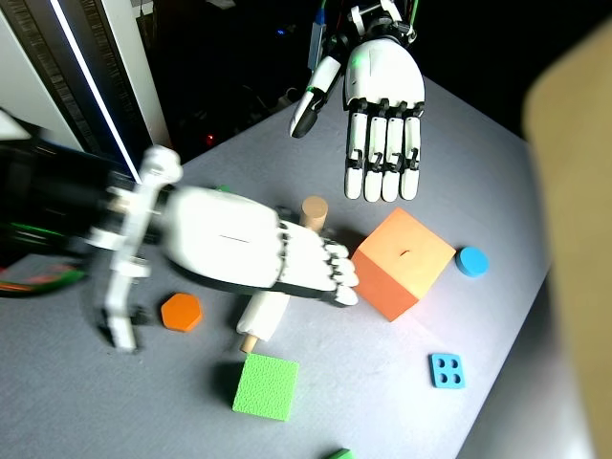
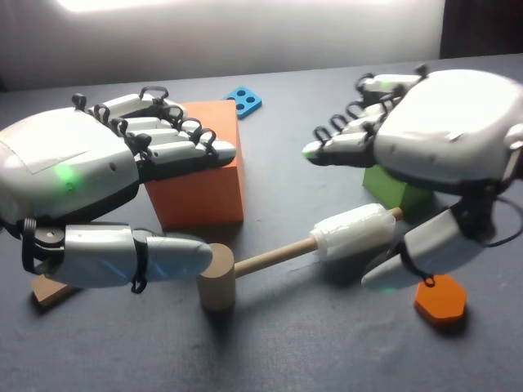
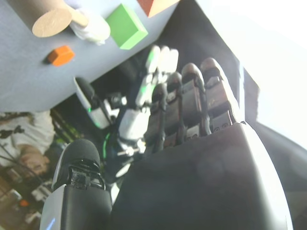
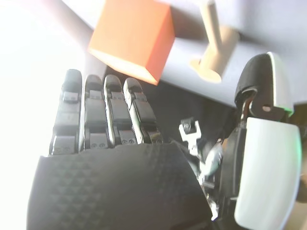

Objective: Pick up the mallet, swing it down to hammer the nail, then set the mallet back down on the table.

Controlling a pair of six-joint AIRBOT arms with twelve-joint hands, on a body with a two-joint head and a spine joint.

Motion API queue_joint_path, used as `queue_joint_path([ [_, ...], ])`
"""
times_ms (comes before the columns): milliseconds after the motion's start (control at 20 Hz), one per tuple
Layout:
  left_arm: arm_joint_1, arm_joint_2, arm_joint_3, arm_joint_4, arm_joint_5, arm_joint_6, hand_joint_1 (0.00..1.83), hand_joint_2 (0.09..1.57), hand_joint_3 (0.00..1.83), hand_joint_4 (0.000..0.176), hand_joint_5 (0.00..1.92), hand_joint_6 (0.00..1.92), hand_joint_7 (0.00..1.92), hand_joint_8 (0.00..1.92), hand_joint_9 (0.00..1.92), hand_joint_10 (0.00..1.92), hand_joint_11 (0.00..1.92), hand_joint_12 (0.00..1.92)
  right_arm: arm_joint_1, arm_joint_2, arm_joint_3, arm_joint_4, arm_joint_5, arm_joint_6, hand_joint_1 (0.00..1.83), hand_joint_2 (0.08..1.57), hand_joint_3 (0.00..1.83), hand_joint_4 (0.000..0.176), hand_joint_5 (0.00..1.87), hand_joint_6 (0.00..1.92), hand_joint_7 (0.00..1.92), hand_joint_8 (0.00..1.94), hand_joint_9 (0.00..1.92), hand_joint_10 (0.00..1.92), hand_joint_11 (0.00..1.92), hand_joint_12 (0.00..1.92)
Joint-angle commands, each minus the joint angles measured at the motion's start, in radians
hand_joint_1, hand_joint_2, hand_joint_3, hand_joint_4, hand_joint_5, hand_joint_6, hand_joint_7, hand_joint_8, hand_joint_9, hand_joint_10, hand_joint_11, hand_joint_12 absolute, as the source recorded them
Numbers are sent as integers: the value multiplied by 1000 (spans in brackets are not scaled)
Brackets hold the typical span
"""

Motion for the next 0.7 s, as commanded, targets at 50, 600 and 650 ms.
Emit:
queue_joint_path([
  [50,-8,13,-3,-23,-117,-1,202,1171,0,0,271,1734,201,1829,224,1828,190,1836,22,54,-22,-13,-49,73,416,850,8,0,119,1426,86,1604,221,1639,28,1794],
  [600,-1,1,-34,-23,-116,4,1221,1337,15,136,1655,1921,1672,1921,1715,1921,1741,1921,20,133,-73,-13,-86,131,935,1464,0,110,1437,1921,1575,1941,1604,1921,1572,1921],
  [650,-6,-6,-38,-23,-118,5,1230,1347,22,137,1653,1921,1660,1921,1705,1921,1733,1921,10,129,-73,-13,-86,131,941,1452,0,118,1450,1921,1594,1941,1611,1921,1561,1921],
])
